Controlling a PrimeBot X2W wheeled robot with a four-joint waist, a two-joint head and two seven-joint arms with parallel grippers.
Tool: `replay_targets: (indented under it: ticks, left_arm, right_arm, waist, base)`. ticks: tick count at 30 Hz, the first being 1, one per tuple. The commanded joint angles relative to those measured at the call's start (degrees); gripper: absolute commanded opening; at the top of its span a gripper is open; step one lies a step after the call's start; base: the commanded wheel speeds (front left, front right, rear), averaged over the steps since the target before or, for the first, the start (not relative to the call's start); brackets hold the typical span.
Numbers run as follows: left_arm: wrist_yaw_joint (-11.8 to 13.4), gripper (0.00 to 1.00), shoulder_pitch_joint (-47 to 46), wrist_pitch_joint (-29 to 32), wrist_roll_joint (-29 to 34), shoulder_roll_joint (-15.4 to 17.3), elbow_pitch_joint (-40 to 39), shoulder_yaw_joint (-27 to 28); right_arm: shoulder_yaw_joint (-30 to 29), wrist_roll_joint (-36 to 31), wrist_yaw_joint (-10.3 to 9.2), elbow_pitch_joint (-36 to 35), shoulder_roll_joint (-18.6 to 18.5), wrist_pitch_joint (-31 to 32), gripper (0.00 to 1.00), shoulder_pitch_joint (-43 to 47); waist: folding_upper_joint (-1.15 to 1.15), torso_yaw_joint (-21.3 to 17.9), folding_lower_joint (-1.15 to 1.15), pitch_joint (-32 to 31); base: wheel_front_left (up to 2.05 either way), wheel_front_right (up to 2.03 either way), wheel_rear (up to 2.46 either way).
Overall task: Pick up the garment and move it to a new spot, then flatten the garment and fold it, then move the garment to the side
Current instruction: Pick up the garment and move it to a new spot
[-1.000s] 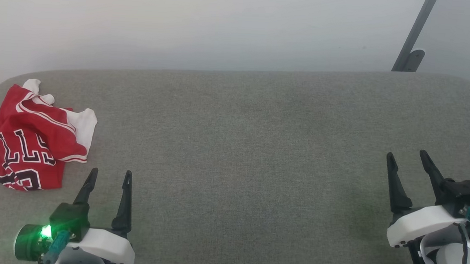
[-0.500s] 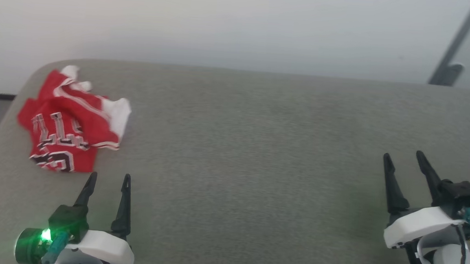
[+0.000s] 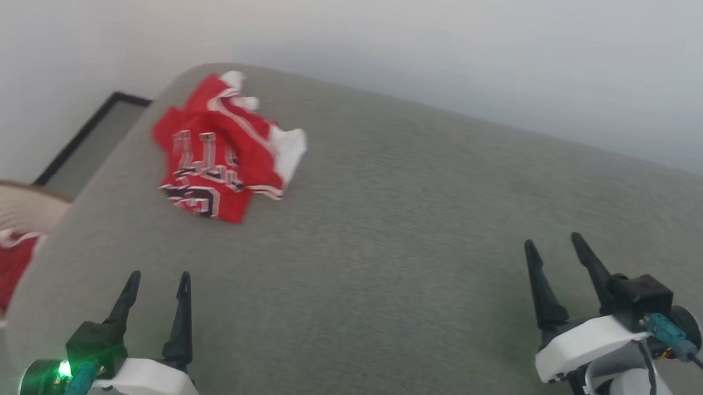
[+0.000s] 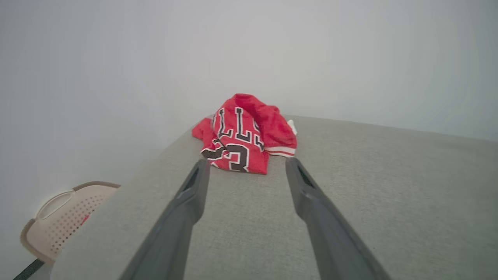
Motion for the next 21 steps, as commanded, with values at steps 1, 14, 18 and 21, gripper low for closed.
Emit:
replay_targets:
  ticks: [1,14,18,21]
  left_arm:
    - [0.3,1.0,0.8,-0.2,-0.7,-0.1,-0.3,0.1]
    - [3.5,1.0,4.1,-0.2,-4.8,-0.3,-4.2,0.3]
    - [4.8,1.0,5.4,-0.2,-5.9,-0.3,-5.7,0.3]
    - [5.3,1.0,5.5,-0.2,-6.6,-0.3,-6.5,0.2]
  right_arm:
    - [0.2,0.4,-0.04,0.1,0.0,-0.2,1.0,0.3]
    - [6.0,3.2,-0.04,1.0,3.2,-0.2,1.0,-0.7]
    - [8.5,4.3,-0.04,1.5,3.4,-0.2,1.0,-2.5]
    - [9.6,4.8,-0.04,2.0,3.1,-0.2,1.0,-3.2]
  waist:
    - [0.0,2.7,0.0,-0.1]
    - [0.0,11.8,0.0,0.5]
    - [0.0,12.3,0.0,1.4]
    - [0.0,12.4,0.0,1.9]
  base:
    - [0.0,0.0,0.0]
    - [0.0,0.0,0.0]
    - [0.0,0.0,0.0]
    - [0.0,0.0,0.0]
